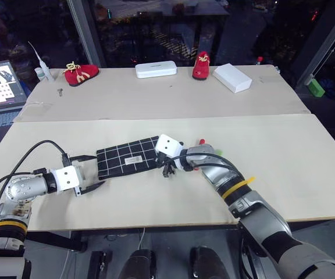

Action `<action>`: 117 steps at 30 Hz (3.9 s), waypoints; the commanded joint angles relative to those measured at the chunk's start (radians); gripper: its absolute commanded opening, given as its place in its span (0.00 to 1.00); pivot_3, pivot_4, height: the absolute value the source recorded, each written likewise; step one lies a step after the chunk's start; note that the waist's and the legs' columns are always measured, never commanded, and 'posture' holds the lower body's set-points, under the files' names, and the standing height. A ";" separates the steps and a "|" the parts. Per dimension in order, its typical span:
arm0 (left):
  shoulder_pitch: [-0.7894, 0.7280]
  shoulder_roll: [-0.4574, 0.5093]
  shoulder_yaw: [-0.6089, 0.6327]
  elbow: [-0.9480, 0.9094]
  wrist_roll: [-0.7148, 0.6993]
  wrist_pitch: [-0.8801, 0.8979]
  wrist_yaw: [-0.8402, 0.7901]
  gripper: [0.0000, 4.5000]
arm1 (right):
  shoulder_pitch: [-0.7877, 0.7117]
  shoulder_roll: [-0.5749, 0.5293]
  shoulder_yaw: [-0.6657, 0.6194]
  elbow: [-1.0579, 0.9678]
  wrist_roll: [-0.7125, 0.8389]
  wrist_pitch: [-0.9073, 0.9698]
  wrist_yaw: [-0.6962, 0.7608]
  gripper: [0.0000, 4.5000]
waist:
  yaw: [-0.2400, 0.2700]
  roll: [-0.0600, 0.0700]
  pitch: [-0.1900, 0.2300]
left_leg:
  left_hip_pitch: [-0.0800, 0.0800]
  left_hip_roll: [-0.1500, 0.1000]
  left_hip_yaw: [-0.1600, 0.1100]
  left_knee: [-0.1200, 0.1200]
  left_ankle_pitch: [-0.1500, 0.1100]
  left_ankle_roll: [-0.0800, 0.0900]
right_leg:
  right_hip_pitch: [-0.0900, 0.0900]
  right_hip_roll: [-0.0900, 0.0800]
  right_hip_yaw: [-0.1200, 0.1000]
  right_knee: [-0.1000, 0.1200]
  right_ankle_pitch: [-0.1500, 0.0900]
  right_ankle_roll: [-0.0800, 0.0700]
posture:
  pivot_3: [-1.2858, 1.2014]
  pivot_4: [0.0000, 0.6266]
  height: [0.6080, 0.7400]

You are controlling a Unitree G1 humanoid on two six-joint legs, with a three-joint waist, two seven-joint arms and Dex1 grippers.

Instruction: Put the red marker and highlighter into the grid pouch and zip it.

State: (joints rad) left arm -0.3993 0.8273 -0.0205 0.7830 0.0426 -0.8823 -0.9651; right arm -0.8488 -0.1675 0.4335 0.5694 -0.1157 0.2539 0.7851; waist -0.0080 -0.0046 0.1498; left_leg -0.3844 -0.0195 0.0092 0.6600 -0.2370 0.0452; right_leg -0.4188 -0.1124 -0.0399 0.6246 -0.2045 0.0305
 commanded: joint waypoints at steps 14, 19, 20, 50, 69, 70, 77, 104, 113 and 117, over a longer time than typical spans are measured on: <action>-0.160 -0.052 -0.179 0.248 0.286 -0.241 0.295 1.00 | 0.010 -0.011 -0.014 0.022 -0.026 -0.002 0.011 0.01 | 0.009 0.001 -0.001 | 0.000 0.000 0.001 0.000 0.000 0.000 | 0.002 0.000 0.000 0.001 0.000 0.000 | 0.52 0.24 1.00; -0.171 -0.057 -0.201 0.271 0.263 -0.268 0.278 0.94 | 0.007 -0.012 -0.020 0.024 -0.029 -0.003 0.016 0.00 | 0.010 0.001 -0.001 | 0.000 0.000 0.001 0.000 0.000 0.000 | 0.002 0.000 0.000 0.001 0.000 0.000 | 0.52 0.24 1.00; -0.171 -0.057 -0.203 0.273 0.258 -0.272 0.274 0.88 | 0.007 -0.011 -0.021 0.023 -0.029 -0.003 0.016 0.00 | 0.010 0.001 -0.001 | 0.000 0.000 0.002 0.000 0.000 0.000 | 0.002 0.000 0.000 0.001 0.000 0.000 | 0.52 0.24 1.00; 0.102 -0.122 -0.025 -0.307 -0.336 0.576 -0.081 0.00 | -0.156 -0.154 -0.470 -0.183 0.461 0.426 0.202 0.85 | -0.012 0.003 0.000 | -0.008 0.002 0.003 0.000 -0.003 0.004 | -0.003 -0.001 0.000 0.001 0.000 0.000 | 0.52 0.24 1.00; 0.146 -0.157 0.088 -0.748 -0.403 1.089 0.120 0.00 | -0.051 -0.126 -0.327 -0.166 0.346 0.335 0.092 0.85 | -0.010 0.001 0.001 | -0.010 0.001 0.003 0.000 -0.002 0.003 | -0.005 0.001 0.002 -0.001 0.000 0.000 | 0.52 0.24 1.00; 0.141 -0.159 0.095 -0.746 -0.407 1.095 0.122 0.00 | -0.056 -0.126 -0.328 -0.159 0.345 0.330 0.093 0.85 | -0.010 0.001 0.001 | -0.010 0.001 0.003 0.000 -0.002 0.003 | -0.005 0.001 0.002 -0.001 0.000 0.000 | 0.52 0.24 1.00; 0.134 -0.175 0.110 -0.763 -0.414 1.115 0.120 0.00 | -0.054 -0.107 -0.296 -0.091 0.286 0.264 0.048 0.85 | -0.010 0.001 0.001 | -0.010 0.001 0.003 0.000 -0.002 0.003 | -0.005 0.001 0.002 -0.001 0.000 0.000 | 0.52 0.24 1.00; 0.140 -0.204 0.105 -0.772 -0.402 1.123 0.119 0.00 | -0.085 -0.077 -0.264 -0.030 0.252 0.173 0.112 0.01 | -0.010 0.001 0.001 | -0.010 0.001 0.003 0.000 -0.002 0.003 | -0.005 0.001 0.002 -0.001 0.000 0.000 | 0.52 0.24 1.00; 0.100 -0.212 0.092 -0.732 -0.394 1.111 0.108 0.00 | -0.034 0.034 -0.103 -0.202 0.208 0.198 0.136 0.01 | -0.015 0.001 0.001 | -0.010 0.001 0.003 0.000 -0.002 0.003 | -0.005 0.001 0.002 0.000 0.000 0.000 | 0.52 0.24 1.00; 0.091 -0.215 0.083 -0.721 -0.388 1.108 0.093 0.00 | -0.031 0.061 -0.069 -0.241 0.210 0.211 0.156 0.01 | -0.013 0.001 0.001 | -0.010 0.001 0.003 0.000 -0.002 0.003 | -0.005 0.001 0.002 0.000 0.000 0.000 | 0.52 0.24 1.00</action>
State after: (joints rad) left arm -0.2889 0.6141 0.0612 0.0733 -0.3462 0.2451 -0.8621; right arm -0.8706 -0.1150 0.3497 0.3958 0.0817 0.4606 0.9145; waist -0.0212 -0.0035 0.1508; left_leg -0.3944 -0.0184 0.0117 0.6605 -0.2389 0.0478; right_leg -0.4242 -0.1116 -0.0376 0.6248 -0.2042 0.0303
